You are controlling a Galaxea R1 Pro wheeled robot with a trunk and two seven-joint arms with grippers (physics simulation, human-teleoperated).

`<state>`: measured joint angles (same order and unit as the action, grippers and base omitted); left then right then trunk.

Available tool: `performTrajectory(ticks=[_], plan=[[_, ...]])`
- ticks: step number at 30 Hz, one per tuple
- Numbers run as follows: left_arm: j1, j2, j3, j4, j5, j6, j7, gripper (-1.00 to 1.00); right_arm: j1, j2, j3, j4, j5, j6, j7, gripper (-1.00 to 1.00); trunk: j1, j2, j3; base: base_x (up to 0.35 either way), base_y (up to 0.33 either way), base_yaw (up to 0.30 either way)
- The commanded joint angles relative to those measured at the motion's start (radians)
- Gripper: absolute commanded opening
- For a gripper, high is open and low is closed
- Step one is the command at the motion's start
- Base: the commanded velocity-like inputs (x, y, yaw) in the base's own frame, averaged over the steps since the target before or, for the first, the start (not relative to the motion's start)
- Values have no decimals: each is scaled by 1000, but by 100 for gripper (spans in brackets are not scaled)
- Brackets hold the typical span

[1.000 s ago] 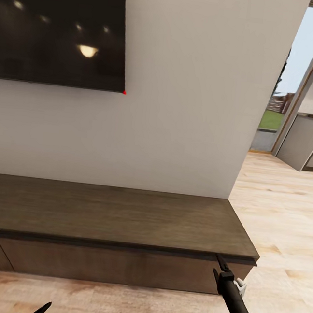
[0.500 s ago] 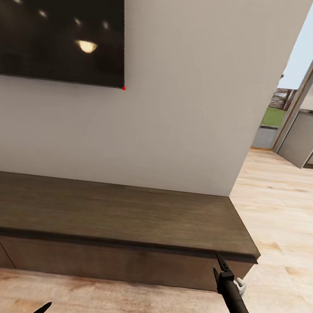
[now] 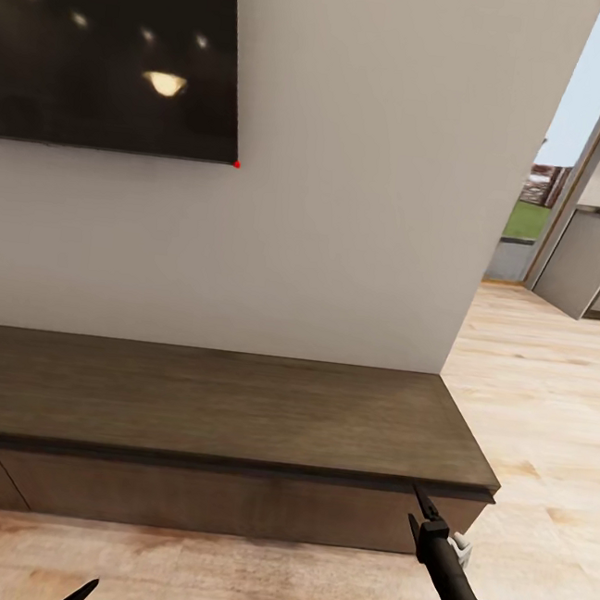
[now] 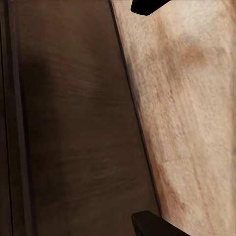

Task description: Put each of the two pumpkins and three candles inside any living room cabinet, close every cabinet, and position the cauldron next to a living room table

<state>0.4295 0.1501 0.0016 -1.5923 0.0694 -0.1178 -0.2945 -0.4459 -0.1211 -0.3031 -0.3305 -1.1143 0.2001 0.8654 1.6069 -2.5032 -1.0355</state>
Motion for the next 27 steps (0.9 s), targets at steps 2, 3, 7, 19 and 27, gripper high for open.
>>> performTrajectory(ticks=[2,3,7,19,27], plan=[[0,0,1,0,7,-1,-5,100,0,0,-1,1,-9,10,3,100,0,0,-1,3,0,0],[0,0,0,0,7,-1,-4,100,0,0,-1,1,-9,10,3,100,0,0,-1,20,0,0],[0,0,0,0,7,0,-3,100,0,0,0,1,-9,10,3,100,0,0,-1,77,0,0],[0,-1,0,0,7,0,-3,100,0,0,1,1,-9,10,3,100,0,0,-1,44,4,0],[0,-1,2,0,7,-1,-3,100,0,0,1,1,-9,10,3,100,0,0,-1,54,11,0]])
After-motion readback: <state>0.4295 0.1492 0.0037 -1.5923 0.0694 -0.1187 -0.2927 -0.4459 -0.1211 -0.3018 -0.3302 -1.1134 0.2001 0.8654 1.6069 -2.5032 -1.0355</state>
